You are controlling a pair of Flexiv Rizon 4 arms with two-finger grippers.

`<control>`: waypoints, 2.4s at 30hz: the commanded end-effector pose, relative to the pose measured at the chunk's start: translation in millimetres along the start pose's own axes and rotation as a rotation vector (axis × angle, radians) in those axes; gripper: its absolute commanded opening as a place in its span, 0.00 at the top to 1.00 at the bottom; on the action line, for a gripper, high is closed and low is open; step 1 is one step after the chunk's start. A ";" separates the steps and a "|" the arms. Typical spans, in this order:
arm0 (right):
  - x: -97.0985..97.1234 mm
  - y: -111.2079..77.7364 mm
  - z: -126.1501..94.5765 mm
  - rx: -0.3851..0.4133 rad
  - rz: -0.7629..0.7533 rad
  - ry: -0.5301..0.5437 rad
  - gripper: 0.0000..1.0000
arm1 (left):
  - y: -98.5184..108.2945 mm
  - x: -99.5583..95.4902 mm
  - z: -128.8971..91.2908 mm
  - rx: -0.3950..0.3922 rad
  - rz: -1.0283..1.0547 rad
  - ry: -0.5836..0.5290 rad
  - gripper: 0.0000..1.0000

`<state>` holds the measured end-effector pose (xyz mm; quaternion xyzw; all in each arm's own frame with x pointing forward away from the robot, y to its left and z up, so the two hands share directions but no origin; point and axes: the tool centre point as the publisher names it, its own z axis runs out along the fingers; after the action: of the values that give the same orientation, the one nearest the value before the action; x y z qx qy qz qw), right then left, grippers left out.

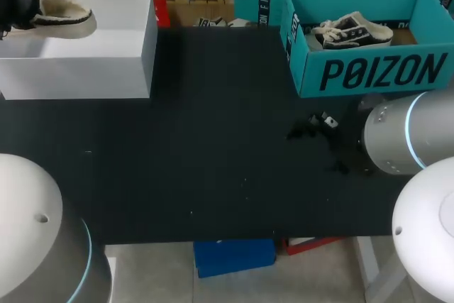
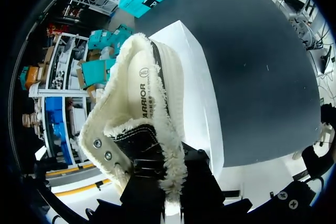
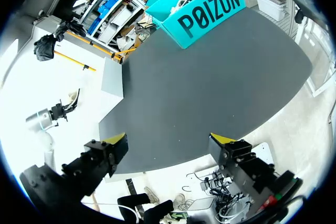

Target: Take the shoe out of the shoebox, open the shoe tongue, remove and reinsert the insole, then place the shoe into the shoebox

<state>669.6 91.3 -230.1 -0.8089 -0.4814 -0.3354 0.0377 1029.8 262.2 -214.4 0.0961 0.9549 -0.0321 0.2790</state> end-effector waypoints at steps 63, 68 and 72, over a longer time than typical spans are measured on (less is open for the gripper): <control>2.7 -4.8 6.3 -0.019 0.005 -0.002 0.00 | -27.6 -5.7 86.8 0.068 -0.010 0.106 1.00; 2.7 -4.8 6.3 -0.019 0.005 -0.002 0.00 | -31.0 -2.9 102.8 0.066 -0.005 0.132 1.00; 2.7 -4.8 6.3 -0.019 0.005 -0.002 0.00 | -37.2 -2.3 109.1 0.064 0.004 0.150 1.00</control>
<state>669.6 91.3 -230.1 -0.8089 -0.4814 -0.3354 0.0377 1074.7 217.3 -302.7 0.1076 0.9705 -0.0571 0.2082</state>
